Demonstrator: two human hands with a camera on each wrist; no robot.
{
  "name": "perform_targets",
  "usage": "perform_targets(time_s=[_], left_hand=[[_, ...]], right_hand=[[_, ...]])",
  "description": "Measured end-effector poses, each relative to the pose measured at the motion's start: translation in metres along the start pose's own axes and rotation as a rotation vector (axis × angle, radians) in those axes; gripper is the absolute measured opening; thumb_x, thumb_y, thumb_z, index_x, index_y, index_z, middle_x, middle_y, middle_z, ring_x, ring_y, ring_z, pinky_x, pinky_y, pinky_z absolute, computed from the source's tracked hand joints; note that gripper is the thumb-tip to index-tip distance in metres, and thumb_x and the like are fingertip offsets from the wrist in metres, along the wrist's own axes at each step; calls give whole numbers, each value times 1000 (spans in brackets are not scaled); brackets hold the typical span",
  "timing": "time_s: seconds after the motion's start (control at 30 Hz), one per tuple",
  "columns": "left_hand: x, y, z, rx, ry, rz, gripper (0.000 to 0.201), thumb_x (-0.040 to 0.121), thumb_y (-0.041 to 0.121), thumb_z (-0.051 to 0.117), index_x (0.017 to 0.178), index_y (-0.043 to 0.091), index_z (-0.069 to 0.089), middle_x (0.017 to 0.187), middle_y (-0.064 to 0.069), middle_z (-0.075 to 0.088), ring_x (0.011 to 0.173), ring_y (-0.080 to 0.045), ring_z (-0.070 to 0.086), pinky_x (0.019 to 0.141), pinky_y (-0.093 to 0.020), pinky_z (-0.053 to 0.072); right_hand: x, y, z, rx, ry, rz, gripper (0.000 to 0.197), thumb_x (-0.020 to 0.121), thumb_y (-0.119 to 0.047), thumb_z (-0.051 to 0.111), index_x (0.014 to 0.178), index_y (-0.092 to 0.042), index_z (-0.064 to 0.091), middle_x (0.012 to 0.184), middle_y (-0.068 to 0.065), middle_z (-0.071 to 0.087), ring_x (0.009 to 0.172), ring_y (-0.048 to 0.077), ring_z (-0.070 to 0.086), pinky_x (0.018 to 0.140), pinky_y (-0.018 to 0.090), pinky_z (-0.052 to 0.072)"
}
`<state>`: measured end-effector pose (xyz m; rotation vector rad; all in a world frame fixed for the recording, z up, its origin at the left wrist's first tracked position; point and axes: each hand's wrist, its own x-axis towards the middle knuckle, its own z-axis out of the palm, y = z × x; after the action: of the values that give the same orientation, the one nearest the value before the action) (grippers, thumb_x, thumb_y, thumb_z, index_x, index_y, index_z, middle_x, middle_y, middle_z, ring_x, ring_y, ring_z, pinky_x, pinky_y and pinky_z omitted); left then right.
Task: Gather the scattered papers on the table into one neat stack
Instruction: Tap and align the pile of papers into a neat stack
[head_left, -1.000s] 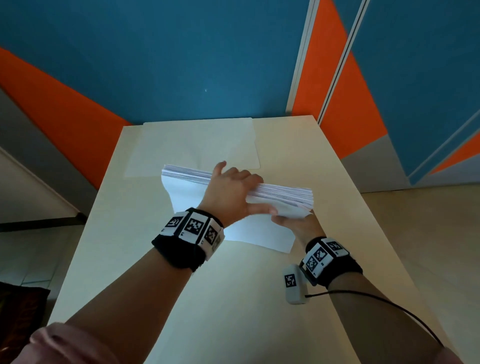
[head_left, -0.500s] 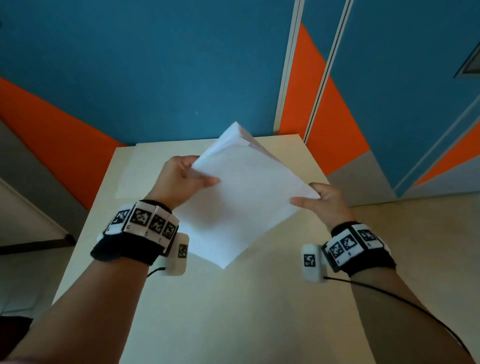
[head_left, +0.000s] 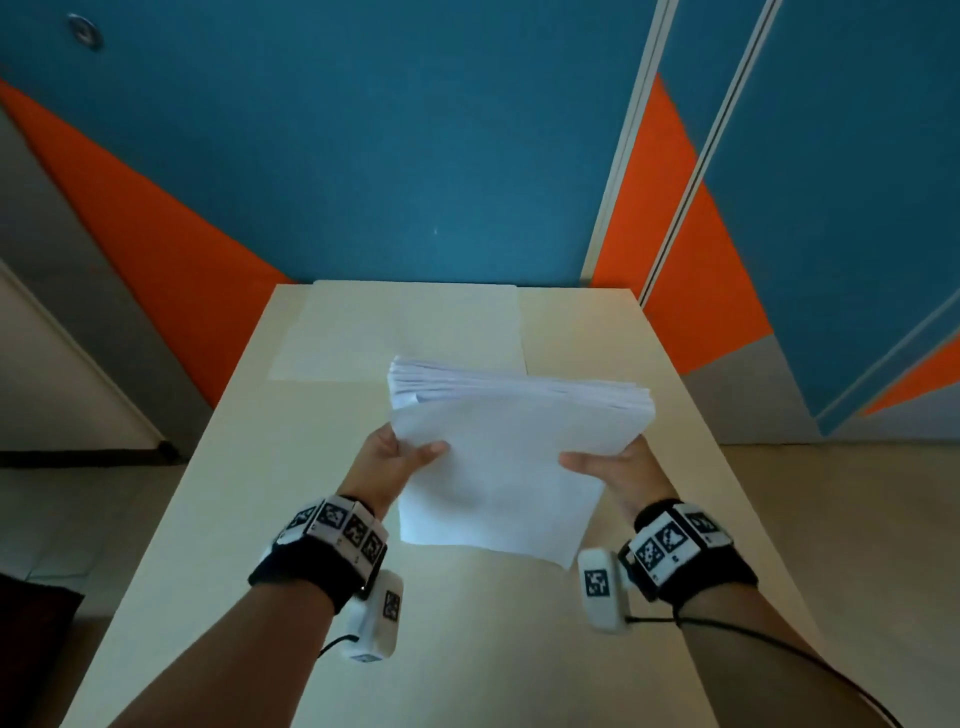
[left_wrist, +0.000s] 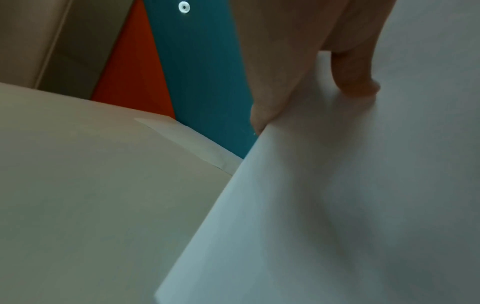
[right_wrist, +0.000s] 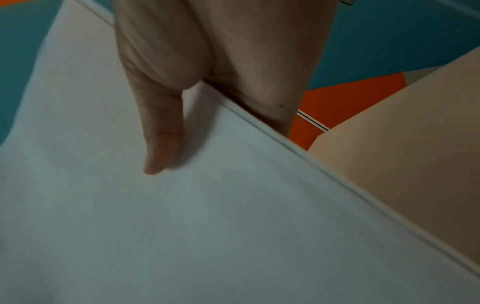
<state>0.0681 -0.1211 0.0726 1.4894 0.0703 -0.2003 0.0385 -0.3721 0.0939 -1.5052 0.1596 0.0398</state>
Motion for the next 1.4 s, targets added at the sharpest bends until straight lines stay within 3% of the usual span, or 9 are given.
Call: perform_targets(time_s=[0.13, 0.2, 0.33, 0.47, 0.77, 0.97, 1.17, 1.3, 1.4], left_hand=[[-6, 22, 6, -40, -34, 90, 70, 64, 43, 71, 127, 17, 51, 111, 4, 69, 102, -11, 66, 83, -24, 54], [-11, 33, 9, -171, -63, 100, 52, 79, 55, 51, 119, 22, 55, 104, 10, 72, 98, -5, 67, 79, -19, 52], [-14, 45, 12, -340, -41, 106, 49, 99, 43, 23, 97, 23, 68, 92, 4, 74, 89, -10, 69, 84, -27, 50], [-14, 40, 12, -280, 7, 125, 38, 79, 45, 47, 98, 19, 67, 88, 1, 72, 82, -12, 67, 79, -28, 50], [-14, 29, 11, -257, -8, 152, 59, 69, 2, 47, 126, 17, 46, 106, -4, 63, 82, -12, 65, 66, -23, 54], [-7, 33, 18, -221, 105, 186, 19, 77, 22, 61, 93, 13, 57, 92, -14, 57, 80, -24, 57, 70, -33, 50], [1, 46, 23, -226, 164, 209, 46, 79, 47, 62, 80, 2, 55, 81, -10, 47, 75, -21, 45, 70, -33, 40], [2, 46, 23, -170, 240, 235, 50, 94, 42, 44, 59, 12, 23, 61, -5, 26, 54, -16, 26, 56, -29, 23], [-2, 45, 21, -43, 264, 175, 64, 97, 49, 22, 71, -2, 50, 71, -10, 49, 62, -15, 48, 63, -25, 36]], right_hand=[[5, 3, -2, -22, 31, 13, 54, 28, -40, 93, 77, -26, 73, 83, -8, 75, 82, 7, 69, 88, 39, 52], [5, 0, 0, -31, 28, 6, 53, 30, -35, 93, 77, -23, 71, 80, -8, 75, 78, 7, 70, 88, 41, 51], [3, -2, 2, -39, 22, -12, 31, 58, -7, 84, 80, -22, 67, 80, -8, 73, 76, 7, 69, 94, 45, 49], [3, -2, 2, -38, 19, -26, 75, 13, -53, 89, 79, -22, 70, 76, -13, 76, 74, 1, 70, 75, 28, 50], [1, -4, 3, -51, 17, -12, 82, 10, -55, 87, 82, -19, 69, 76, -12, 76, 74, 2, 71, 71, 25, 48], [3, 0, 1, -35, 38, -8, 83, 9, -53, 88, 82, -19, 69, 78, -9, 76, 74, 4, 71, 76, 30, 50], [3, 1, 0, -42, 46, 9, 86, 7, -56, 86, 81, -18, 69, 73, -13, 75, 70, 2, 70, 70, 23, 50], [2, 0, 0, -50, 48, 20, 51, 38, -35, 92, 79, -18, 68, 72, -8, 75, 70, 5, 70, 65, 20, 55], [1, -1, 1, -57, 79, 13, 23, 71, 5, 73, 78, -16, 66, 73, -8, 71, 66, 4, 68, 58, 15, 52]])
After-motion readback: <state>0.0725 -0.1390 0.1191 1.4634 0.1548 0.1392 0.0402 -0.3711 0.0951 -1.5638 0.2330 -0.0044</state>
